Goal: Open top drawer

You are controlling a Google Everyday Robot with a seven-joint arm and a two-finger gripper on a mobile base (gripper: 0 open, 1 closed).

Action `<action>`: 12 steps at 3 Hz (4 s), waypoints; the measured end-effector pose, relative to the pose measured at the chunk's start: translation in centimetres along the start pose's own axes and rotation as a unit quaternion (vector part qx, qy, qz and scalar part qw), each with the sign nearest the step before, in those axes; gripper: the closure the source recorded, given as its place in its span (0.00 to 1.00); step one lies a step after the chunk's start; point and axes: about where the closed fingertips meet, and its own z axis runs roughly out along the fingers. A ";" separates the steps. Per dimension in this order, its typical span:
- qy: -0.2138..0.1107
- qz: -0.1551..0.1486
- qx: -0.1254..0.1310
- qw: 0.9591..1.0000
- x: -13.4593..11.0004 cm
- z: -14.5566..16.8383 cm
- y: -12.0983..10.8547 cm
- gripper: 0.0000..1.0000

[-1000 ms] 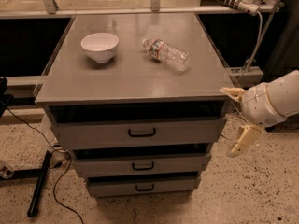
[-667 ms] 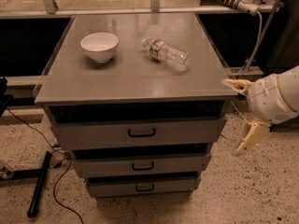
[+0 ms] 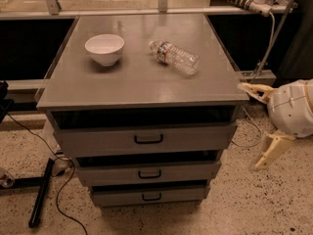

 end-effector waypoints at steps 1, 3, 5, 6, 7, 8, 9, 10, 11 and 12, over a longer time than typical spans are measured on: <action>0.010 -0.007 0.001 1.000 0.3 0.7 -0.2 0.00; 0.023 0.003 -0.033 0.999 2.9 7.0 1.0 0.00; 0.006 0.001 -0.056 0.998 3.3 12.7 0.9 0.00; 0.008 0.012 -0.045 0.999 3.9 14.2 0.4 0.00; 0.011 0.028 -0.033 0.999 4.9 15.9 -0.2 0.00; 0.012 0.049 -0.019 0.999 6.2 17.6 -0.7 0.00; 0.008 0.064 -0.010 0.998 7.2 19.1 -1.4 0.00; -0.009 0.068 0.002 0.998 8.6 23.1 -3.5 0.00; -0.010 0.068 0.001 0.998 8.6 23.2 -3.5 0.00; -0.010 0.068 0.001 0.998 8.6 23.2 -3.5 0.18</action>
Offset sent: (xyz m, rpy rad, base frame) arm 0.0222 0.0056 -0.0744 -0.0690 0.0474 0.0041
